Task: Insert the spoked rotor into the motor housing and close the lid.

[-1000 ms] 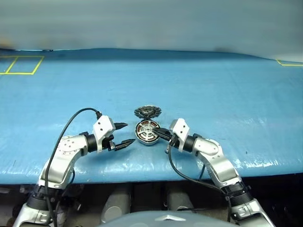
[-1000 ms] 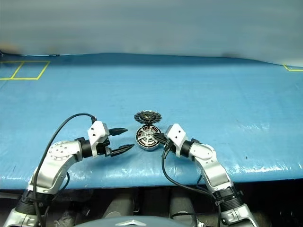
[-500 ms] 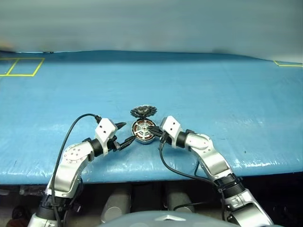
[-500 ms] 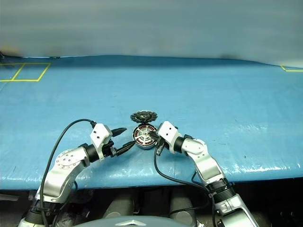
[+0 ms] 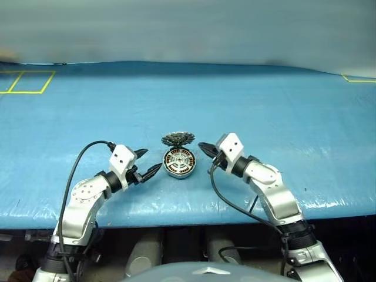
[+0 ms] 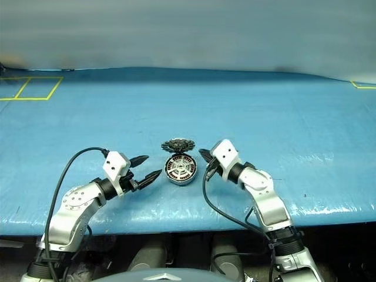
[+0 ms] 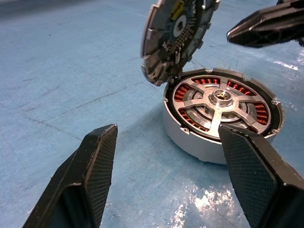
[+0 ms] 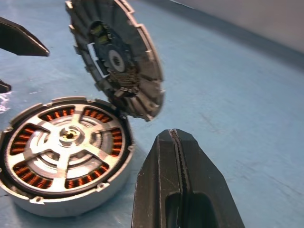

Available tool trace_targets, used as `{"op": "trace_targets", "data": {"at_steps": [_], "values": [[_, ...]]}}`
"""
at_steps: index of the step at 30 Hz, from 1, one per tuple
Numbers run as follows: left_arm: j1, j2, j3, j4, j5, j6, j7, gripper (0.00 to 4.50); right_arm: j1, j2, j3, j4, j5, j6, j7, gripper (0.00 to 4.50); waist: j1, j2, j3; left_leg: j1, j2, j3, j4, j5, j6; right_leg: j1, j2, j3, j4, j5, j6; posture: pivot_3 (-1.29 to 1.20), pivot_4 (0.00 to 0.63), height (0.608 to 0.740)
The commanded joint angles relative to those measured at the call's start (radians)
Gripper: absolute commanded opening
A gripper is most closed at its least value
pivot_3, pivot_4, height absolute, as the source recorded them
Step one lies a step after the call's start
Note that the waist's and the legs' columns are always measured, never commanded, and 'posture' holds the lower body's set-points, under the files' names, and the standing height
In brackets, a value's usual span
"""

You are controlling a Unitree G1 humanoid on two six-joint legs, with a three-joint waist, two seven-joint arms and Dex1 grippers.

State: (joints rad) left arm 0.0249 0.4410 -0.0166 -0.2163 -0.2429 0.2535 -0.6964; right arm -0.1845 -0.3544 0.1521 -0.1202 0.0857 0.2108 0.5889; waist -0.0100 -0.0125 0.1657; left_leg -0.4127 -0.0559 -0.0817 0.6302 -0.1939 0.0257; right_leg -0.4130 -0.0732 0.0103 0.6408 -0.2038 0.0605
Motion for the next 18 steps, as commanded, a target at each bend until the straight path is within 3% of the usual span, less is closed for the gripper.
{"op": "trace_targets", "data": {"at_steps": [1, 5, 11, 18], "values": [[0.004, -0.013, 0.026, 0.006, -0.002, -0.064, 0.021, 3.6, -0.048, -0.016, -0.031, 0.027, -0.039, 0.008, -0.054, 0.0, -0.001, 0.0, 0.0, 0.0, 0.0, 0.0, 0.0, 0.0, 0.0, 0.0, 0.0, 0.0, 0.0, 0.0, 0.0, 0.0, 0.15, 0.74], [0.015, -0.02, 0.043, 0.037, 0.008, -0.132, 0.038, 3.6, -0.151, 0.009, -0.03, 0.148, -0.039, -0.031, -0.061, 0.0, -0.003, 0.0, 0.0, 0.001, 0.001, 0.001, -0.001, 0.0, 0.0, 0.0, -0.002, 0.001, 0.0, 0.0, 0.0, 0.0, 0.15, 0.74], [0.037, 0.003, 0.07, 0.047, 0.001, -0.15, 0.048, 3.6, -0.316, 0.069, 0.008, 0.297, 0.017, -0.069, 0.066, 0.0, -0.006, 0.0, 0.001, 0.0, 0.001, 0.001, -0.002, 0.0, 0.0, -0.001, 0.002, 0.001, 0.0, 0.0, -0.001, 0.0, 0.15, 0.74], [0.09, 0.013, 0.116, 0.022, -0.067, -0.176, -0.002, 3.6, -0.37, 0.107, 0.038, 0.331, 0.079, -0.057, 0.217, 0.0, -0.003, 0.001, 0.001, 0.0, 0.0, 0.001, -0.003, 0.0, 0.001, -0.001, 0.002, 0.0, -0.002, 0.003, -0.005, 0.0, 0.15, 0.74]]}}
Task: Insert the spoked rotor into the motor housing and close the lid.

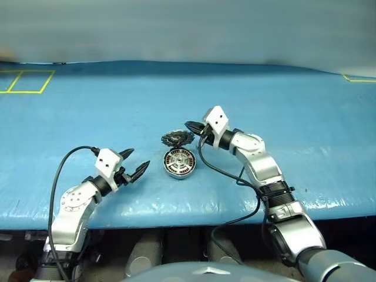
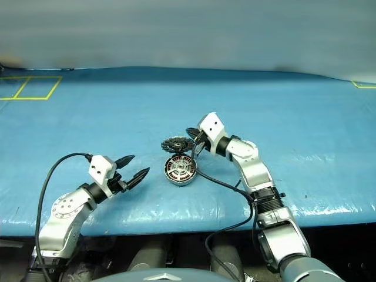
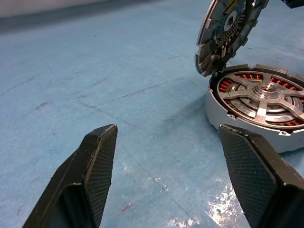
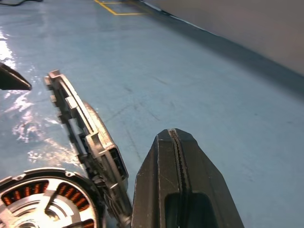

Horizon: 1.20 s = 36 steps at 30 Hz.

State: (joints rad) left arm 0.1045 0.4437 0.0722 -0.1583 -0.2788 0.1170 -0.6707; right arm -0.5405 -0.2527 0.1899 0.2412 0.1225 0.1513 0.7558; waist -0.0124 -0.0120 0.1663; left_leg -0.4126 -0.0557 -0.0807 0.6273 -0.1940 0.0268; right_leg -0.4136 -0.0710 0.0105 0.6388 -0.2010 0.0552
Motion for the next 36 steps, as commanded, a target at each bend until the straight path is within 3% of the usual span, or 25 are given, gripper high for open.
{"op": "trace_targets", "data": {"at_steps": [1, 9, 17, 24, 36], "values": [[0.017, 0.01, 0.031, -0.037, -0.04, -0.048, -0.038, 3.6, -0.009, 0.005, 0.008, -0.042, 0.044, 0.014, 0.064, 0.0, 0.0, 0.0, 0.0, 0.0, 0.0, 0.0, 0.0, 0.0, 0.0, 0.0, 0.0, 0.0, 0.0, 0.0, 0.0, 0.0, 0.15, 0.74], [0.022, 0.009, 0.071, -0.007, -0.032, -0.114, -0.018, 3.6, 0.1, -0.048, 0.084, -0.203, 0.027, 0.074, 0.136, 0.0, 0.0, 0.0, 0.0, 0.0, 0.0, 0.0, 0.0, 0.0, 0.0, -0.001, 0.0, 0.0, 0.0, -0.001, 0.0, 0.0, 0.15, 0.74], [0.01, -0.004, 0.057, 0.004, -0.023, -0.112, -0.017, 3.6, 0.214, -0.082, 0.157, -0.255, -0.05, 0.084, 0.091, 0.0, 0.0, 0.0, 0.0, 0.001, 0.0, 0.0, 0.0, 0.0, -0.001, 0.0, -0.004, 0.0, 0.0, -0.003, 0.004, 0.0, 0.15, 0.74], [0.004, -0.024, 0.032, 0.005, -0.031, -0.101, -0.023, 3.6, 0.273, -0.07, 0.166, -0.23, -0.092, 0.02, 0.022, 0.0, 0.001, 0.0, 0.0, 0.002, 0.0, 0.0, 0.0, -0.002, -0.005, 0.0, -0.005, 0.0, 0.0, -0.003, 0.004, 0.0, 0.15, 0.74], [-0.046, -0.065, -0.043, 0.004, -0.1, -0.062, -0.106, 3.6, 0.314, 0.013, 0.1, -0.19, -0.031, -0.029, -0.062, 0.0, 0.0, -0.002, -0.002, 0.005, 0.001, -0.001, 0.0, -0.002, -0.004, 0.001, -0.004, -0.001, 0.0, -0.003, 0.005, 0.0, 0.15, 0.74]]}}
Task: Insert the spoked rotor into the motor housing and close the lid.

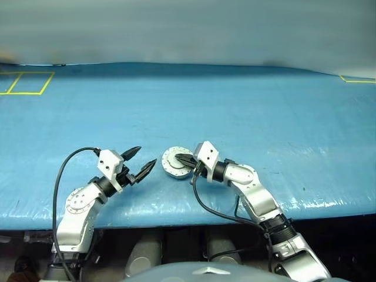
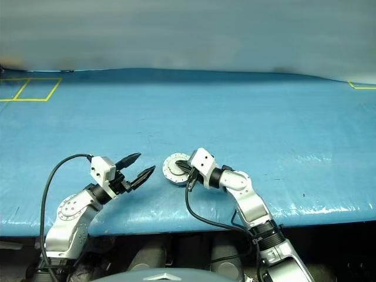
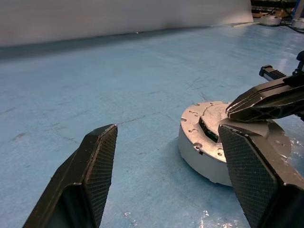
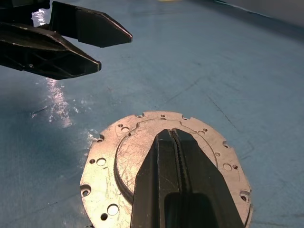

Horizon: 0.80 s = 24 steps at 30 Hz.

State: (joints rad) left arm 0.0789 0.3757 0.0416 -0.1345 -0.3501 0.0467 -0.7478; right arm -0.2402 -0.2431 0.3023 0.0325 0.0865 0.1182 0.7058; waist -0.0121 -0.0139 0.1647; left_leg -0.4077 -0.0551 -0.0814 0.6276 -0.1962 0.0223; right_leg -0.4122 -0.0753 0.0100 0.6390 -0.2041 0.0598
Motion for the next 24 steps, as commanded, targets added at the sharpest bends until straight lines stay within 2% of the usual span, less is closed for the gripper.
{"op": "trace_targets", "data": {"at_steps": [1, 3, 15, 24], "values": [[-0.023, 0.008, -0.016, -0.021, -0.031, 0.013, -0.037, 3.63, 0.015, 0.004, -0.009, 0.011, 0.016, 0.007, 0.001, 0.18, 0.0, 0.0, 0.0, 0.0, 0.0, 0.0, 0.0, 0.0, 0.001, 0.0, 0.0, 0.0, 0.0, 0.0, 0.0, 0.0, 0.15, 0.74], [-0.024, 0.017, -0.016, -0.024, -0.04, 0.027, -0.049, 3.64, 0.018, 0.008, -0.003, -0.009, 0.032, 0.01, 0.014, 0.6, -0.001, 0.0, 0.0, 0.0, 0.0, 0.0, 0.0, 0.002, 0.003, 0.0, 0.001, 0.0, 0.0, 0.0, 0.0, 0.0, 0.15, 0.74], [-0.002, 0.029, -0.026, -0.027, -0.021, 0.032, -0.054, 3.64, 0.011, 0.007, 0.037, -0.024, -0.02, 0.002, -0.006, 4.47, 0.0, 0.0, 0.0, -0.003, 0.0, 0.0, 0.0, 0.001, 0.002, -0.002, 0.0, 0.0, -0.001, 0.0, 0.0, 0.0, 0.15, 0.74], [0.019, 0.046, -0.025, -0.044, -0.022, 0.047, -0.055, 3.64, 0.007, 0.03, 0.027, 0.016, -0.007, 0.022, -0.016, 4.47, -0.001, 0.0, 0.0, -0.003, 0.0, 0.0, -0.001, 0.001, 0.002, -0.002, 0.0, 0.0, 0.0, 0.0, 0.0, 0.0, 0.15, 0.74]]}}
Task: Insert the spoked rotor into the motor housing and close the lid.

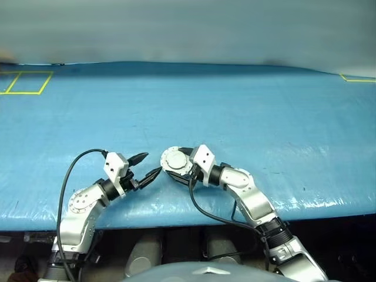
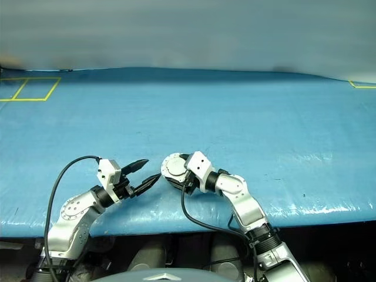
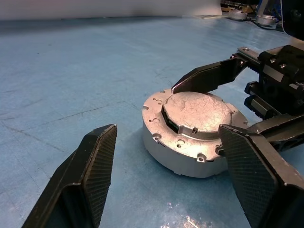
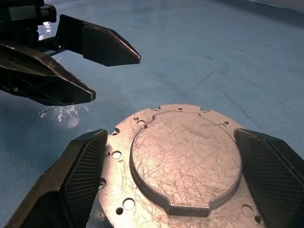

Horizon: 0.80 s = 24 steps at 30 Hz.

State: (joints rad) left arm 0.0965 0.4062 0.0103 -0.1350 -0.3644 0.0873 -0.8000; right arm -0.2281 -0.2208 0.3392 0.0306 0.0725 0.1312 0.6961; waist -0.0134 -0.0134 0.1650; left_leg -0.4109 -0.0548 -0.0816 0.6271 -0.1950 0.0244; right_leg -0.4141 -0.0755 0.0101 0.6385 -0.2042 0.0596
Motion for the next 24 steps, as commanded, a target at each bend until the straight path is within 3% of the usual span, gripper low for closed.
{"op": "trace_targets", "data": {"at_steps": [1, 7, 24], "values": [[0.004, 0.021, 0.007, -0.045, -0.005, 0.01, -0.002, 3.64, -0.006, 0.01, -0.014, 0.021, 0.011, 0.017, -0.007, 4.47, 0.0, 0.0, 0.0, 0.0, 0.0, 0.0, 0.0, 0.0, -0.001, 0.0, 0.0, 0.0, 0.0, 0.0, 0.0, 0.0, 0.15, 0.74], [0.018, 0.069, 0.01, -0.027, 0.024, 0.007, -0.006, 3.64, -0.016, 0.004, -0.041, 0.019, 0.03, 0.035, -0.013, 3.01, 0.0, 0.0, 0.0, 0.001, 0.0, 0.0, 0.0, -0.002, -0.003, -0.001, 0.0, 0.0, 0.0, 0.0, 0.0, 0.0, 0.15, 0.74], [0.014, 0.059, 0.007, -0.01, 0.023, -0.009, -0.026, 3.64, -0.068, -0.062, -0.051, -0.047, 0.093, 0.097, 0.099, 3.01, 0.002, 0.001, 0.0, -0.001, -0.001, -0.001, -0.001, 0.0, 0.001, -0.001, -0.001, -0.002, -0.005, 0.0, 0.001, 0.0, 0.15, 0.74]]}}
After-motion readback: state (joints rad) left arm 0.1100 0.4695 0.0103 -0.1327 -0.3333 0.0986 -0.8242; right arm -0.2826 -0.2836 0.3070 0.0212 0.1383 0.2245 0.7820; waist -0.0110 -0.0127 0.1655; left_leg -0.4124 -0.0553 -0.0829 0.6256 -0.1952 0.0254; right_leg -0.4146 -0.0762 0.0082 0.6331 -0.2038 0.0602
